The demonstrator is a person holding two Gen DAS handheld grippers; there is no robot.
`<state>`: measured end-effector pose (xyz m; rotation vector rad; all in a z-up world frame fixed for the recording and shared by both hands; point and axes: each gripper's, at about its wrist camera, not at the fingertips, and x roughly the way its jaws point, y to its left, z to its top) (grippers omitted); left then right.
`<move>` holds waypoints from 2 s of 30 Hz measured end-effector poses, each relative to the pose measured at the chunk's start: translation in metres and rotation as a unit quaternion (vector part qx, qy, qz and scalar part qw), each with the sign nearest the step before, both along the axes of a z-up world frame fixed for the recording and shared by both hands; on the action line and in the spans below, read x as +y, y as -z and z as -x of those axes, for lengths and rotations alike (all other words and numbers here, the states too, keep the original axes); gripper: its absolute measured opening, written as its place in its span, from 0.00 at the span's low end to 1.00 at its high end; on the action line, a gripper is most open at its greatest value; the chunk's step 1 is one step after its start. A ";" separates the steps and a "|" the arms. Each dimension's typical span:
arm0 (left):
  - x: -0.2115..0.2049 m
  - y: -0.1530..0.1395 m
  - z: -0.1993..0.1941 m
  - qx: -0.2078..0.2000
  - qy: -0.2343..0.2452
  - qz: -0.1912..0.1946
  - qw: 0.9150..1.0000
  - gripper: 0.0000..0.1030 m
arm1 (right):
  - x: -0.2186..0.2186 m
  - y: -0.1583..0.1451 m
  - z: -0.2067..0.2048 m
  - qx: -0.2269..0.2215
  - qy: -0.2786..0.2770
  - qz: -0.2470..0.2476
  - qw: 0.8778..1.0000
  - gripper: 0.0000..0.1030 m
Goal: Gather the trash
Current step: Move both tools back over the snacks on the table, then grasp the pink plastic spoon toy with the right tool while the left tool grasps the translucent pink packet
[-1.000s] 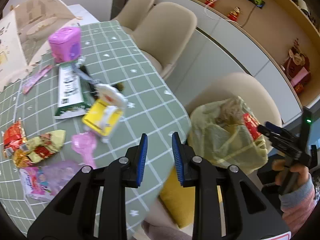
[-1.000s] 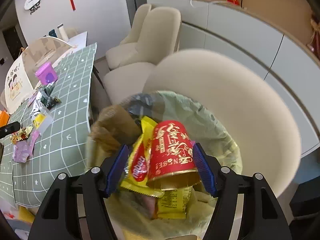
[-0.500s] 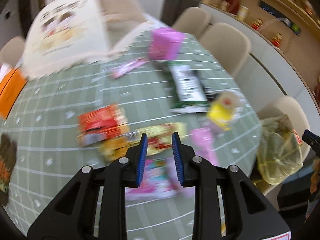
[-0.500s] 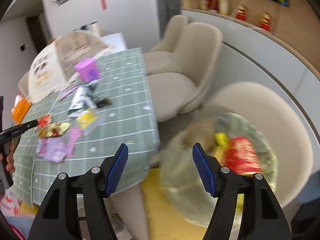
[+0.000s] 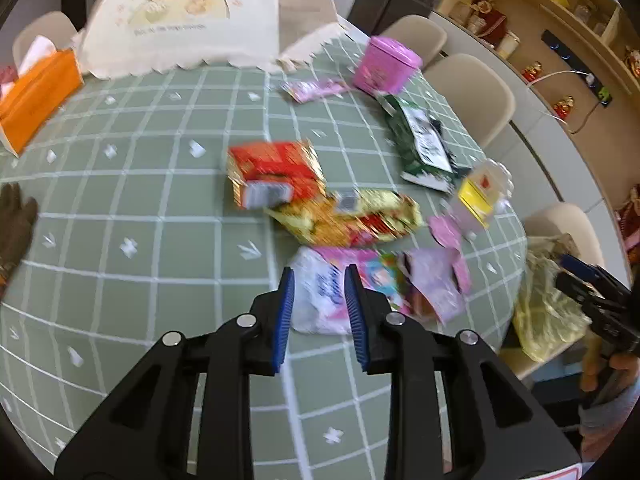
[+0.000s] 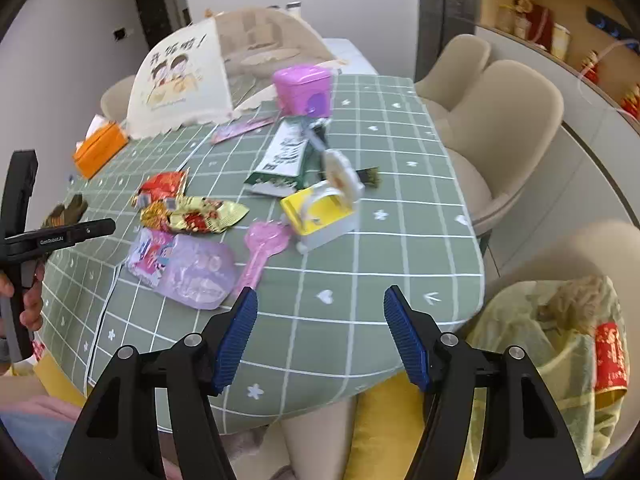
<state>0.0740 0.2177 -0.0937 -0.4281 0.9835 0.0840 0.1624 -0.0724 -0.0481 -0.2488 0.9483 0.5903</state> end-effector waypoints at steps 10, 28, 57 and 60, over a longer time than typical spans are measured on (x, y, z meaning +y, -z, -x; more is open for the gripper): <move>-0.062 0.010 -0.027 0.003 0.077 0.020 0.997 0.27 | -0.018 0.013 0.005 0.014 0.029 0.020 0.999 0.60; 0.008 0.008 -0.001 0.016 0.034 0.008 0.999 0.27 | 0.080 0.062 -0.023 0.033 0.003 -0.023 0.999 0.47; -0.024 0.021 -0.046 0.005 0.152 0.081 0.985 0.31 | 0.026 0.038 -0.028 0.017 0.082 -0.034 0.996 0.41; -0.036 0.019 -0.048 0.002 0.159 0.081 0.984 0.31 | 0.019 0.048 -0.031 0.039 0.083 -0.053 0.994 0.42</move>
